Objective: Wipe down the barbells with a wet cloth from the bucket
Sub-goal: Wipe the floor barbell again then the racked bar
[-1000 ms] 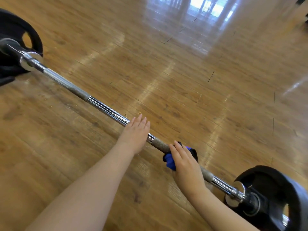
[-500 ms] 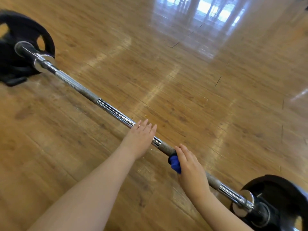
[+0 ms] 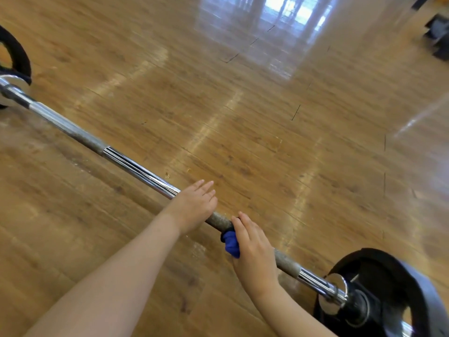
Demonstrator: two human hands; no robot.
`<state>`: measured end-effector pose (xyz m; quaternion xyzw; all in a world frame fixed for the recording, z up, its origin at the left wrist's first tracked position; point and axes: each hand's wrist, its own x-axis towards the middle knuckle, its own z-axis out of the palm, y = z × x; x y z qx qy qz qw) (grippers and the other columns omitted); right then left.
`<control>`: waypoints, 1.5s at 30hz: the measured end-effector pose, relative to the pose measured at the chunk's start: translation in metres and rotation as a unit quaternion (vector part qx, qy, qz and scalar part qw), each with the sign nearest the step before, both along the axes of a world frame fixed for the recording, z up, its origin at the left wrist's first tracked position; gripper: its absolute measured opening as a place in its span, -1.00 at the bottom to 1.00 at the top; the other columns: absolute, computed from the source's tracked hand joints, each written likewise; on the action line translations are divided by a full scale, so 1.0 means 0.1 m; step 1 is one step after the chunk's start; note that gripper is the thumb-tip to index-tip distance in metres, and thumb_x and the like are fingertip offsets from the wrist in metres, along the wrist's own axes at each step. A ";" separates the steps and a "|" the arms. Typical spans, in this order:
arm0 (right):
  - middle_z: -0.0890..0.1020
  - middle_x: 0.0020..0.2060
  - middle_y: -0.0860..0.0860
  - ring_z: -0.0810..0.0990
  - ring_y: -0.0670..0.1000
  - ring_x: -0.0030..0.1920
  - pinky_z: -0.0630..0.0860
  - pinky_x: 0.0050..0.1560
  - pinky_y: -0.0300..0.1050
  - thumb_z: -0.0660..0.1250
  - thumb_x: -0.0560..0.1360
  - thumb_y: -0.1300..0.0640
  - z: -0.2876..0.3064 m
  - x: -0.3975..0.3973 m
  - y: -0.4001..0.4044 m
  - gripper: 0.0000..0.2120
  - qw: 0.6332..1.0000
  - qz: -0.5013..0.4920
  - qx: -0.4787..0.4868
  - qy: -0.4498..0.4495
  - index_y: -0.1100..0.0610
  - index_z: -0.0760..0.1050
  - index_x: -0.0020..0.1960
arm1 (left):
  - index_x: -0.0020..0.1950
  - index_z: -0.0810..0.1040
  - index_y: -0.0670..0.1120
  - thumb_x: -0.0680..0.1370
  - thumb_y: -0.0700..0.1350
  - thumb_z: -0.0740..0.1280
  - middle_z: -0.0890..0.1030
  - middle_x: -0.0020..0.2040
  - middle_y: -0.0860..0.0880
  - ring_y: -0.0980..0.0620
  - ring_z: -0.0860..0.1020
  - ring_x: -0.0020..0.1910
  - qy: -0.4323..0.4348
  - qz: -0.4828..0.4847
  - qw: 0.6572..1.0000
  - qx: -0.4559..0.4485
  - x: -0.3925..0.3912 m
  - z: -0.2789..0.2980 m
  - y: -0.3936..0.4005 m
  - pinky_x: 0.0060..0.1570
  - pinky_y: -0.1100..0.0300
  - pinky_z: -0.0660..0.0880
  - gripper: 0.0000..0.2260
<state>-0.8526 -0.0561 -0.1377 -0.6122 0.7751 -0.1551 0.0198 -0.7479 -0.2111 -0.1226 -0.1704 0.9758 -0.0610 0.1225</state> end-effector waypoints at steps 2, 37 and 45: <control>0.62 0.10 0.12 0.64 0.08 0.02 0.57 -0.04 -0.11 0.66 -0.02 0.29 0.00 0.00 0.00 -0.27 1.000 -0.004 0.001 -0.001 0.21 0.55 0.13 | 0.43 0.29 -0.20 0.60 -0.28 0.07 0.29 0.48 -0.14 -0.07 0.04 0.53 -0.017 -0.016 0.999 0.025 -0.03 0.03 -0.05 0.47 0.08 -0.07 -0.62; 0.59 0.12 0.16 0.58 0.11 0.09 0.54 0.05 -0.04 0.61 0.00 0.41 0.09 -0.18 0.38 -0.25 0.998 -0.036 0.030 0.032 0.29 0.52 0.18 | 0.55 -0.08 -0.21 0.61 -0.27 0.09 -0.02 0.56 -0.16 -0.08 -0.08 0.54 -0.033 -0.008 0.998 0.045 -0.03 0.08 -0.04 0.47 0.09 -0.14 -0.45; 0.58 0.15 0.19 0.60 0.18 0.10 0.52 0.12 0.00 0.58 0.08 0.34 0.02 0.07 -0.28 -0.30 0.997 0.063 -0.004 0.036 0.29 0.49 0.20 | 0.54 -0.08 -0.21 0.64 -0.25 -0.05 -0.02 0.56 -0.15 -0.07 -0.09 0.54 -0.017 -0.002 0.999 0.042 -0.06 0.09 -0.04 0.47 0.10 -0.15 -0.53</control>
